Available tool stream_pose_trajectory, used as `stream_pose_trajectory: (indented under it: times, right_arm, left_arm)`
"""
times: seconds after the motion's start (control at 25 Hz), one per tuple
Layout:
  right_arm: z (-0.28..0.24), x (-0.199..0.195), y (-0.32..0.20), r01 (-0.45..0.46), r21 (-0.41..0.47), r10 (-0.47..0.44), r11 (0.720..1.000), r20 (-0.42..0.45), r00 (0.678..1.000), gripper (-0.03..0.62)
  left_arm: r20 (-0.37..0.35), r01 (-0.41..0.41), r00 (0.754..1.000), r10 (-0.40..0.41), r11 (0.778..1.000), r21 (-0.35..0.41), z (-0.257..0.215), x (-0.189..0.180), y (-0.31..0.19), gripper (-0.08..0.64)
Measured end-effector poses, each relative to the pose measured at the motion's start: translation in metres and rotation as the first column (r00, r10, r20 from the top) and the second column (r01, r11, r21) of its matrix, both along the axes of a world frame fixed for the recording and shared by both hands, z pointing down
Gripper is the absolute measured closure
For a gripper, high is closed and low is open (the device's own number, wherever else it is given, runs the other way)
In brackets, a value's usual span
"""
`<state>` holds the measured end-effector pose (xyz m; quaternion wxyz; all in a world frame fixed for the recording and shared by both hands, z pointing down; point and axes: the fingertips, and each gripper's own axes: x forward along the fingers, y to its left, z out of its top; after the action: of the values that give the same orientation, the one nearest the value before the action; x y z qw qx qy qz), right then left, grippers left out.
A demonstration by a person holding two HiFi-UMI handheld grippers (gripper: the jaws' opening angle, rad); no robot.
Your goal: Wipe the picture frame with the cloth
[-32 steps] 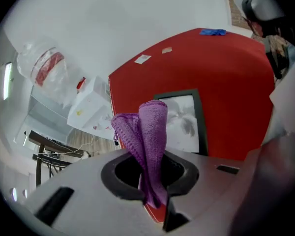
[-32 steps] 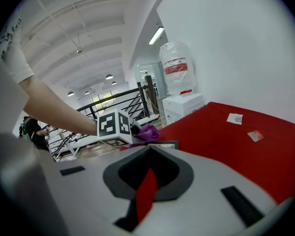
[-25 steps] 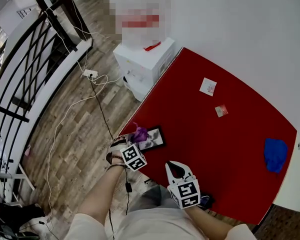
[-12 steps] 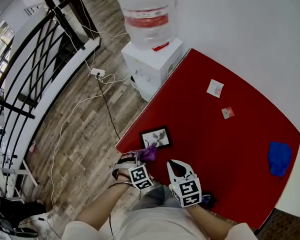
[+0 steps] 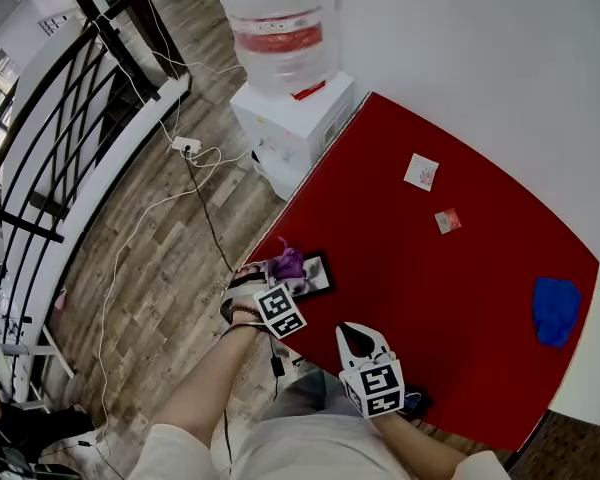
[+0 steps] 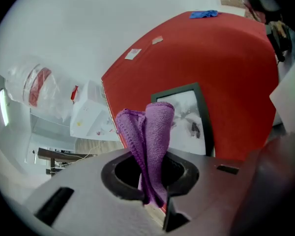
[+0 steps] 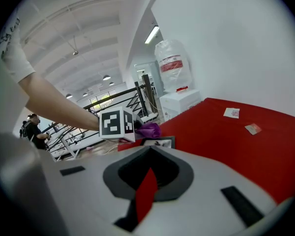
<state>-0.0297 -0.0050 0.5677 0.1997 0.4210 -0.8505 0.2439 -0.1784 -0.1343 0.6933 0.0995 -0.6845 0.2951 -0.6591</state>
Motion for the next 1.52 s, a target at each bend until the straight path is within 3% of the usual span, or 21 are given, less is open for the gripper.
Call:
stream_pose_trajectory:
  times: [0.24, 0.64, 0.76, 0.96, 1.08, 1.28, 1.52]
  right_arm:
    - [0.004, 0.012, -0.004, -0.022, -0.001, 0.022, 1.000, -0.001, 1.000, 0.589]
    - [0.001, -0.010, -0.004, 0.033, 0.020, -0.033, 0.999, 0.015, 0.999, 0.589]
    - [0.001, -0.013, -0.001, 0.041, 0.019, -0.041, 0.999, 0.016, 0.999, 0.589]
    - [0.005, -0.004, 0.003, 0.022, 0.004, -0.022, 1.000, 0.018, 1.000, 0.589]
    - [0.006, 0.004, 0.005, 0.006, -0.005, -0.006, 1.000, 0.015, 1.000, 0.589]
    - [0.010, 0.021, 0.003, -0.024, -0.017, 0.024, 1.000, 0.004, 1.000, 0.589]
    - [0.015, 0.026, -0.005, -0.025, -0.021, 0.025, 0.999, 0.001, 1.000, 0.589]
  left_arm:
    - [0.040, -0.051, 0.998, 0.051, 0.999, -0.009, 0.009, 0.010, 0.013, 0.499]
    - [0.015, -0.142, 0.990, 0.144, 0.986, -0.088, 0.007, 0.036, 0.099, 0.499]
    - [0.010, -0.129, 0.991, 0.130, 0.989, -0.072, 0.002, 0.034, 0.090, 0.499]
    - [-0.015, -0.017, 1.000, 0.016, 1.000, -0.025, -0.008, 0.026, 0.034, 0.499]
    - [0.009, 0.024, 1.000, -0.023, 1.000, -0.014, -0.002, 0.022, 0.006, 0.499]
    - [0.063, 0.006, 0.998, -0.004, 1.000, -0.017, 0.011, 0.020, -0.002, 0.499]
    - [0.056, -0.045, 0.997, 0.046, 0.999, -0.021, 0.005, 0.037, 0.025, 0.499]
